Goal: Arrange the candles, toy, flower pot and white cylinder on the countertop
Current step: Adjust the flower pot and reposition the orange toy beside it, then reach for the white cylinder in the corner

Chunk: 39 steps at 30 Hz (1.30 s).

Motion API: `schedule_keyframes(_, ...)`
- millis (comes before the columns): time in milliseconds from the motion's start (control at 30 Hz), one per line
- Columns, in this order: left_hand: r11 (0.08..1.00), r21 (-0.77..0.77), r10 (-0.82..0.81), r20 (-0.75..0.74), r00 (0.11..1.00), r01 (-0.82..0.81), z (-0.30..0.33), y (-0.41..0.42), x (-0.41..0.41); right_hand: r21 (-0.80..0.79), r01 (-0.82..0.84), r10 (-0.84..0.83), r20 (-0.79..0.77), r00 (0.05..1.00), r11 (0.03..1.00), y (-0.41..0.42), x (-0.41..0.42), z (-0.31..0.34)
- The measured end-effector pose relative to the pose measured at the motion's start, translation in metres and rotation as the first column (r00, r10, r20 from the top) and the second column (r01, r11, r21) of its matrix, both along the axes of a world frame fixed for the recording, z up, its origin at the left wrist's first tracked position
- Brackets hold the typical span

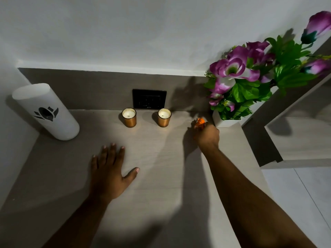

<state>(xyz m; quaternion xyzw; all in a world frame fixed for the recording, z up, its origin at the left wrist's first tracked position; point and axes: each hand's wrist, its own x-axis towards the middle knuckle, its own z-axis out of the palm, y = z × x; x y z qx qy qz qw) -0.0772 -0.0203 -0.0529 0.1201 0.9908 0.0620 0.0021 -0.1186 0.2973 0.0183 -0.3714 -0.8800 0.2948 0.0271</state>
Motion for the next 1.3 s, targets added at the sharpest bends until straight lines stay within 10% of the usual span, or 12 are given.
schedule_keyframes(200,0.953,0.273,0.112,0.095,0.989,-0.134,0.01,0.012,-0.024,0.297,-0.084,0.198,-0.38,0.904,0.951,-0.041,-0.001,0.01)
schedule_keyframes(400,0.586,0.698,0.331,0.258,0.908,-0.412,0.042,0.049,-0.103,-0.169,-0.226,0.157,-0.345,0.925,0.959,-0.086,-0.04,-0.005)
schedule_keyframes(767,0.545,0.766,0.306,0.195,0.932,-0.339,0.043,0.066,-0.154,-0.117,-0.185,0.133,-0.352,0.926,0.976,-0.079,-0.077,-0.031)
schedule_keyframes(1067,0.71,0.633,0.297,0.129,0.946,-0.309,0.047,0.028,-0.115,0.12,-0.422,0.435,-0.122,0.892,0.899,-0.11,0.003,-0.049)
schedule_keyframes(1300,0.34,0.817,0.617,0.18,0.766,-0.466,0.036,-0.038,-0.044,0.268,-0.708,0.677,0.209,0.705,0.654,-0.12,0.034,-0.062)
